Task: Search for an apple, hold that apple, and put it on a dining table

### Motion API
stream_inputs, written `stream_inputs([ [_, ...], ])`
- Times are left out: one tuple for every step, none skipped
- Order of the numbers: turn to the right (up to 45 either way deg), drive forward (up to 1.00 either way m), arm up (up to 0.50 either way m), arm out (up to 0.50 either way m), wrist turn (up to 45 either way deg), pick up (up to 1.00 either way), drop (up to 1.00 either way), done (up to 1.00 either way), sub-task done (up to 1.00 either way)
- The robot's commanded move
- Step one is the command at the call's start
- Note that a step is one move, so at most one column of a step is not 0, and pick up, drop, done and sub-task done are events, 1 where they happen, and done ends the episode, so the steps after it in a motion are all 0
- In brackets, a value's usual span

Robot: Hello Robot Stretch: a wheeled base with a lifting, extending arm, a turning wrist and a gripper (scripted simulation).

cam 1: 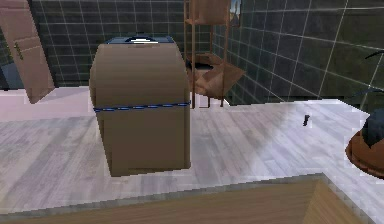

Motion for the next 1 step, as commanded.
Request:
stream_inputs([
  [0.0,0.00,0.00,0.00,45.0,0.00,0.00,0.00,0.00],
])
